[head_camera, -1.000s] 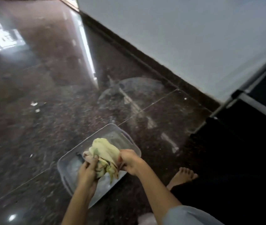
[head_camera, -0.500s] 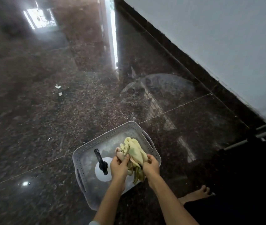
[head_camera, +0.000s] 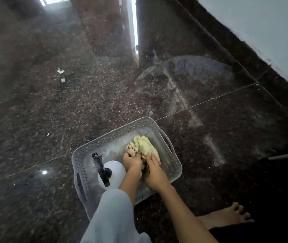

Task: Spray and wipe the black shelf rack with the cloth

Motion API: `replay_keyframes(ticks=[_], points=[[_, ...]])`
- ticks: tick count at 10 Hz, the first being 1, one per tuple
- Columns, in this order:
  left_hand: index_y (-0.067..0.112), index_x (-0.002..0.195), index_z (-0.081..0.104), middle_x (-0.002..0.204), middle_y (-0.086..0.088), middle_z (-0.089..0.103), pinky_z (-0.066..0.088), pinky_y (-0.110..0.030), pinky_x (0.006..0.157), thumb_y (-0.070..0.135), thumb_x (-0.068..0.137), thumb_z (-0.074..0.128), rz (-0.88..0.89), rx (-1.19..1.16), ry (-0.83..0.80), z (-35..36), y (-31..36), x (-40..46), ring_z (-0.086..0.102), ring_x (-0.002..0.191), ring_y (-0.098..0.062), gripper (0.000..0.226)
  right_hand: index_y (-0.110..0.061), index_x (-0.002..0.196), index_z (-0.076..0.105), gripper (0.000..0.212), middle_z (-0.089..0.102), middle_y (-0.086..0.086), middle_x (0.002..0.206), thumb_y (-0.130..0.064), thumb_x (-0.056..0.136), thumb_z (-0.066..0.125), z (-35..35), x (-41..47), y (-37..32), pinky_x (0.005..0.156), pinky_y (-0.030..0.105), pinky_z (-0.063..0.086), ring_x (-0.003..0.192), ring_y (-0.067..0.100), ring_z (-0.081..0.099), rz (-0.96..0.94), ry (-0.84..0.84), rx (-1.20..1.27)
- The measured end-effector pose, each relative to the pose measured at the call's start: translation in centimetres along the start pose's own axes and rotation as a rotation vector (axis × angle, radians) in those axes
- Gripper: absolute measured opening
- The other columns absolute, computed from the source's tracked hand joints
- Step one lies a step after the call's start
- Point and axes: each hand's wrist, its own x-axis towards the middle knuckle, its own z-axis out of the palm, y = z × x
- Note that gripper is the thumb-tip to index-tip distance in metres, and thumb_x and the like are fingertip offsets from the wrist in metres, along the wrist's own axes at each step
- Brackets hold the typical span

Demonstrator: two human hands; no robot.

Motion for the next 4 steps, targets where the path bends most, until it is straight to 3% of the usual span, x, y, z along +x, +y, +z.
replay_keyframes(ticks=[1,3,4], points=[[0.007,0.105,0.063,0.101,-0.013,0.069,0.055,-0.038,0.077,0.013,0.081,0.07,-0.039,0.045,0.053,0.3,0.3,0.1,0.064,0.084,-0.028,0.026,-0.032,0.153,-0.005,0.081,-0.007,-0.006,0.162,-0.006,0.093,0.044,-0.7,0.5,0.3,0.116,0.037,0.025,0.148,0.021,0.011,0.009,-0.075,-0.048],[0.002,0.108,0.062,0.11,-0.017,0.065,0.052,-0.034,0.082,0.018,0.08,0.068,-0.065,0.302,0.136,0.4,1.9,-0.9,0.062,0.101,-0.034,0.034,-0.027,0.154,0.015,0.07,0.018,0.004,0.16,-0.008,0.093,0.045,-4.0,-0.9,-1.6,0.114,0.034,0.027,0.143,0.025,0.025,0.023,-0.09,0.018],[0.004,0.117,0.054,0.123,-0.017,0.057,0.047,-0.039,0.093,0.017,0.078,0.065,0.024,0.377,0.262,1.3,3.3,-3.0,0.055,0.113,-0.034,0.042,-0.022,0.154,0.017,0.07,0.028,0.009,0.156,-0.007,0.092,0.045,-6.1,-2.2,-3.0,0.111,0.037,0.032,0.14,0.028,0.032,0.038,-0.021,0.111]])
